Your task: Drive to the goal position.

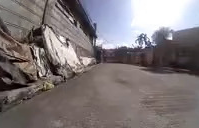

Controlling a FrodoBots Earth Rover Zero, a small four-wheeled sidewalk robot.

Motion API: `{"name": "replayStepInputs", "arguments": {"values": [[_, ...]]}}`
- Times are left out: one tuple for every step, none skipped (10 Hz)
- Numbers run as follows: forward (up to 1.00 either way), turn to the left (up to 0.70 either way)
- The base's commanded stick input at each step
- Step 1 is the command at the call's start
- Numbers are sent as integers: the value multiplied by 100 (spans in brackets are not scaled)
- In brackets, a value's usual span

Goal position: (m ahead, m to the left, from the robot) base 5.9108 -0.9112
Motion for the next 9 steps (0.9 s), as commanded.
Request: {"name": "replayStepInputs", "arguments": {"values": [[85,0],[85,0],[85,0],[85,0],[85,0],[85,0],[85,0],[85,0],[85,0]]}}
